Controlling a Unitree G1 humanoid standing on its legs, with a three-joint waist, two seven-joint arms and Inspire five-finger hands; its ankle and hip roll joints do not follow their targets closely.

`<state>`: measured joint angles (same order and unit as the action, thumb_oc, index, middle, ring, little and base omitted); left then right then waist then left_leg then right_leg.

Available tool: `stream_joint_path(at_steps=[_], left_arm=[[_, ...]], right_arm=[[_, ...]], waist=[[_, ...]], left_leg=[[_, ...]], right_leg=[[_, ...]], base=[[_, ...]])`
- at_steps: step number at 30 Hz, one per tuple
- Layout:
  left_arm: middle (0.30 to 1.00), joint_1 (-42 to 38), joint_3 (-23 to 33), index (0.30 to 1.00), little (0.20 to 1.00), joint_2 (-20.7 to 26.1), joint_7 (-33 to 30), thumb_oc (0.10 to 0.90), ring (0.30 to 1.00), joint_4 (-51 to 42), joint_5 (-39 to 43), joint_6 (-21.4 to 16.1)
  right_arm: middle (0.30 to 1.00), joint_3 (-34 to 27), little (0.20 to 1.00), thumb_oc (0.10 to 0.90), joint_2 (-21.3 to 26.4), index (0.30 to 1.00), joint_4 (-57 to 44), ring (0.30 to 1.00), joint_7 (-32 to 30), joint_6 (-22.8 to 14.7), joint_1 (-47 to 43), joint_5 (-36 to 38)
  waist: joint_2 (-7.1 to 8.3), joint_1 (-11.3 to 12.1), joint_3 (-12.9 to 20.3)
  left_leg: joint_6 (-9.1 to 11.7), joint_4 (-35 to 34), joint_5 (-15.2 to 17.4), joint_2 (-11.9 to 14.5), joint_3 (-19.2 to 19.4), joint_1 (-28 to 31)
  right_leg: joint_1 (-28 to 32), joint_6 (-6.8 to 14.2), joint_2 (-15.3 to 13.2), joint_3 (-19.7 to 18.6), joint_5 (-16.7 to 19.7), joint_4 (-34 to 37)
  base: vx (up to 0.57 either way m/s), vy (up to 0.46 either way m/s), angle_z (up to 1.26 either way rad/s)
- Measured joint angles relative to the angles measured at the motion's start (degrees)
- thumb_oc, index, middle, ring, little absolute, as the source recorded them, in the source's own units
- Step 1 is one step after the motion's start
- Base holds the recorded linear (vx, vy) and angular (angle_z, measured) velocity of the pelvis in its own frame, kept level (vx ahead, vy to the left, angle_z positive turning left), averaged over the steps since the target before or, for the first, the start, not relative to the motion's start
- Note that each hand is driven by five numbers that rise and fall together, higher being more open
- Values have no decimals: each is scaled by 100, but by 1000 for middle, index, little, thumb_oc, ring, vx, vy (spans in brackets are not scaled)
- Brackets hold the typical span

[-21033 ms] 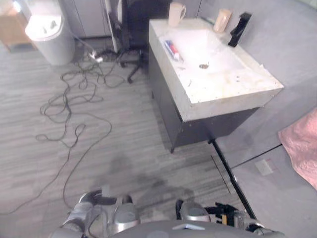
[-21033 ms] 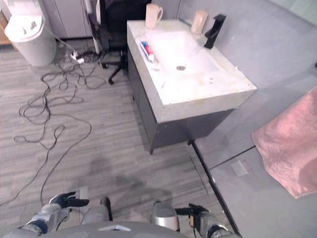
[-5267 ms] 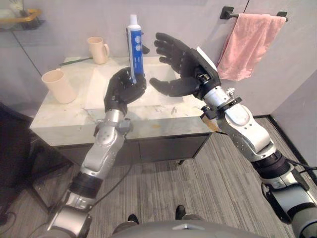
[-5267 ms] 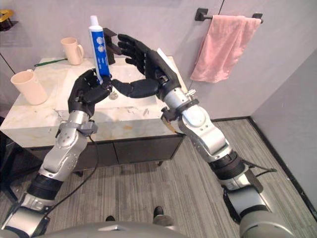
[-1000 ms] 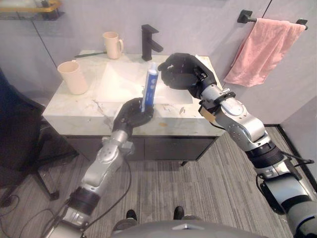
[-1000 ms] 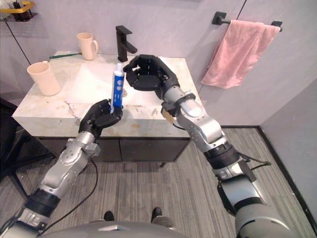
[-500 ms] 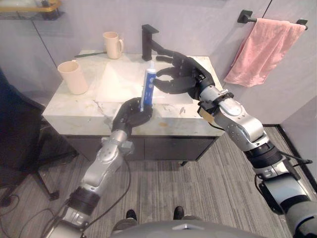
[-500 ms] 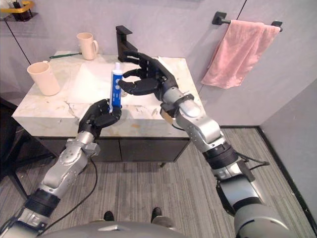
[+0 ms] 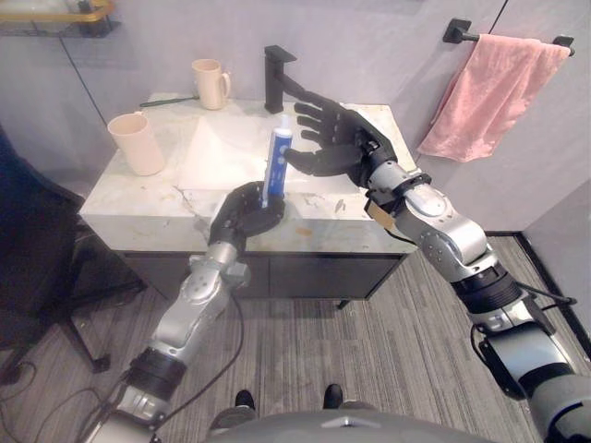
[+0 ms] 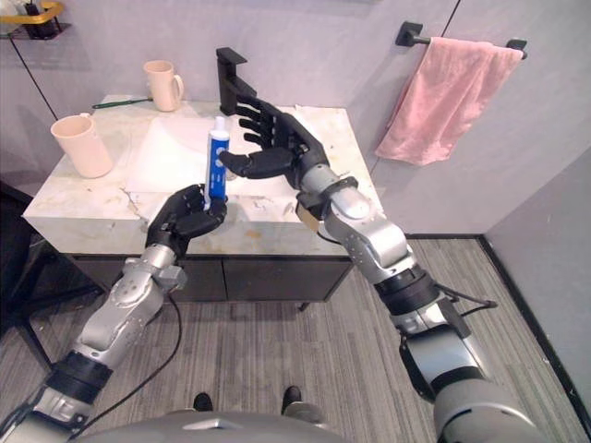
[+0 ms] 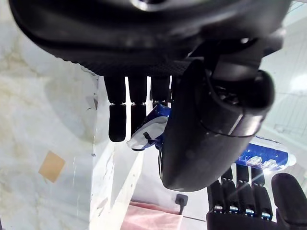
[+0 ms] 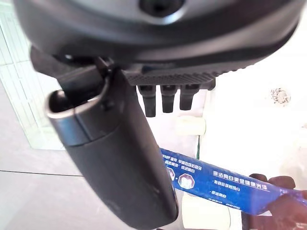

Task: Organize the bathroom.

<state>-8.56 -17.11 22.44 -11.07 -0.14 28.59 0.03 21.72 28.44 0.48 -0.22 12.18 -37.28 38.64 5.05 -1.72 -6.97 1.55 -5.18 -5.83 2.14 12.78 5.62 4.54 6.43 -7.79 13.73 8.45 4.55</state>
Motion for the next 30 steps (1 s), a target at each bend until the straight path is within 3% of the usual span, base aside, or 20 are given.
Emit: stream_joint_path(at_steps=[13, 14, 15, 16, 17, 30], left_arm=[[300, 0, -2, 300, 300, -1, -9, 400, 300, 0, 0, 0], [300, 0, -2, 300, 300, -2, -8, 400, 300, 0, 0, 0], [300, 0, -2, 300, 300, -2, -9, 400, 300, 0, 0, 0], [300, 0, -2, 300, 300, -2, -8, 400, 300, 0, 0, 0], [300, 0, -2, 300, 300, -2, -8, 400, 300, 0, 0, 0], [300, 0, -60, 300, 300, -10, 115, 400, 300, -19, -2, -1]], right_arm=[[900, 190, 900, 800, -190, 900, 0, 900, 121, 189, 0, 2], [585, 190, 585, 590, -190, 585, 0, 585, 120, 199, 0, 2], [585, 190, 585, 590, -190, 585, 0, 585, 119, 201, 0, 2], [474, 190, 474, 516, -190, 474, 0, 474, 119, 201, 0, 1], [300, 190, 300, 400, -190, 300, 0, 300, 118, 201, 0, 1], [300, 200, 300, 400, -176, 300, 29, 300, -73, 201, 0, -27]], waist=[[-3, 25, -2], [-3, 23, -2], [-3, 22, -2], [-3, 20, -2], [-3, 20, -2], [-10, 9, -7]], left_leg=[[0, 0, -1, -1, -12, -4], [0, 0, -1, -1, -12, -4], [1, 0, -1, -1, -12, -4], [1, 0, -1, 0, -12, -4], [2, 0, -2, 0, -12, -4], [2, 0, -2, 1, -10, -3]], right_leg=[[2, 0, -2, 11, 0, 0], [2, 0, -2, 11, 0, 0], [2, 0, -2, 11, 0, 0], [2, 0, -1, 11, 0, 0], [2, 0, -1, 11, 0, 0], [2, 0, 0, 9, 0, 0]], base=[[0, 0, 0], [0, 0, 0], [0, 0, 0], [0, 0, 0], [0, 0, 0], [0, 0, 0]])
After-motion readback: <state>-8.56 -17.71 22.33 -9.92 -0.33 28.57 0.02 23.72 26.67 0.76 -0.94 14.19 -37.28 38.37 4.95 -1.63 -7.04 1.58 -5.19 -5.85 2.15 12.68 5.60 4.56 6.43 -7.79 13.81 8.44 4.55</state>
